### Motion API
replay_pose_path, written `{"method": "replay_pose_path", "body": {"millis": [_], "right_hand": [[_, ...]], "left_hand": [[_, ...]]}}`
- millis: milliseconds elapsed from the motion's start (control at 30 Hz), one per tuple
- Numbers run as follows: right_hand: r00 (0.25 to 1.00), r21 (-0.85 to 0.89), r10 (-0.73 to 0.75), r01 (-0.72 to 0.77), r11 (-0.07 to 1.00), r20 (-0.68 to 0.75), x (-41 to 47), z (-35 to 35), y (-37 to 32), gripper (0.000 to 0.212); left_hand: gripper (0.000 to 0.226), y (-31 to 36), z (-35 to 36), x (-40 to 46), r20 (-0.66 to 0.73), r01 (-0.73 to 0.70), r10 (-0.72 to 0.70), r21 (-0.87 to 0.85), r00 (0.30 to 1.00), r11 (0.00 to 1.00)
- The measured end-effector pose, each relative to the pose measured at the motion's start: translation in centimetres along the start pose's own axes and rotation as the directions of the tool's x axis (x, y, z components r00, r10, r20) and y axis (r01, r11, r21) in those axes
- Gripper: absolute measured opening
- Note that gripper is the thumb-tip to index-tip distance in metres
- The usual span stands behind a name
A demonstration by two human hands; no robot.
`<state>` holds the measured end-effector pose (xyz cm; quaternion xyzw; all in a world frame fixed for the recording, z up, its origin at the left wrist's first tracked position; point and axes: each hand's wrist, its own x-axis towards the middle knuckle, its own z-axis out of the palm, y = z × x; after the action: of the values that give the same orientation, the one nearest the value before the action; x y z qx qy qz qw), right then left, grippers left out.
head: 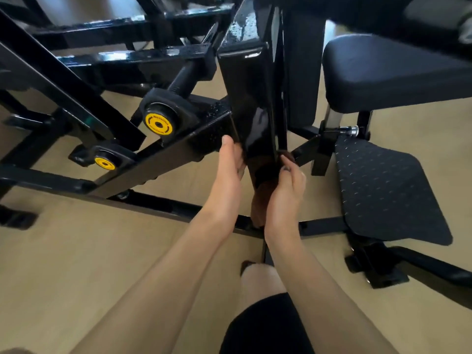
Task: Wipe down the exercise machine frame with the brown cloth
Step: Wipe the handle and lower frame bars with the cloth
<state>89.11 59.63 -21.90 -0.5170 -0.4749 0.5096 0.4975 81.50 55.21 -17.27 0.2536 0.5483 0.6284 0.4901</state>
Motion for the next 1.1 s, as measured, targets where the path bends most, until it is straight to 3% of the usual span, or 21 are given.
{"method": "replay_pose_path", "body": {"millis": [133,233,367,467,567,700,767,833,867,933,1000,1100], "right_hand": [[0.934,-0.057,-0.356,0.353,0.934,-0.039,-0.6,1.6,-1.4,0.027],[0.879,-0.199,-0.468,0.444,0.873,-0.090,0.0,1.5,1.4,0.028],[0.912,-0.119,-0.282,0.258,0.959,-0.297,0.8,1.0,7.7,0.027],[0.897,-0.072,-0.096,0.072,0.995,-0.432,1.6,0.5,11.7,0.028],[0.868,-0.042,0.008,-0.034,0.999,-0.497,1.9,-0.2,14.2,0.031],[0.810,0.062,0.158,-0.149,0.987,-0.564,2.5,-0.4,15.2,0.034],[0.800,0.089,0.172,-0.148,0.985,-0.574,2.6,0.0,14.5,0.028],[0.808,0.072,0.109,-0.082,0.994,-0.579,1.9,0.9,13.3,0.024],[0.812,0.044,0.041,-0.019,0.999,-0.582,1.3,1.4,12.7,0.024],[0.822,0.008,-0.124,0.154,0.988,-0.555,0.3,2.5,11.3,0.023],[0.815,-0.009,-0.270,0.310,0.951,-0.512,-0.1,3.5,9.8,0.023],[0.730,-0.173,-0.480,0.458,0.872,-0.486,0.2,4.1,9.3,0.029]], "left_hand": [[0.062,-0.2,-0.7,-0.2,0.119,-0.037,0.037,-0.005,0.992,0.999],[0.061,-0.4,-1.7,0.3,0.159,-0.036,0.039,-0.018,0.986,0.999],[0.061,-1.2,-2.2,0.9,0.204,-0.098,0.092,0.021,0.975,0.995],[0.057,-2.1,-2.4,1.5,0.212,-0.110,0.099,0.039,0.972,0.993],[0.046,-3.2,-3.5,2.4,0.231,-0.250,0.219,0.114,0.948,0.962],[0.048,-6.0,-6.1,4.4,0.277,-0.254,0.185,0.240,0.943,0.937],[0.051,-8.8,-8.2,5.1,0.241,-0.174,0.085,0.379,0.967,0.909],[0.058,-11.9,-11.2,5.6,0.231,-0.131,-0.013,0.597,0.973,0.791],[0.065,-13.4,-12.9,5.8,0.242,-0.150,-0.050,0.735,0.969,0.661],[0.079,-15.7,-15.5,6.8,0.254,-0.214,-0.097,0.928,0.962,0.304],[0.087,-17.5,-16.9,7.6,0.271,-0.271,-0.145,0.962,0.952,0.017],[0.090,-18.8,-17.2,8.8,0.291,-0.326,-0.194,0.927,0.937,-0.185]]}}
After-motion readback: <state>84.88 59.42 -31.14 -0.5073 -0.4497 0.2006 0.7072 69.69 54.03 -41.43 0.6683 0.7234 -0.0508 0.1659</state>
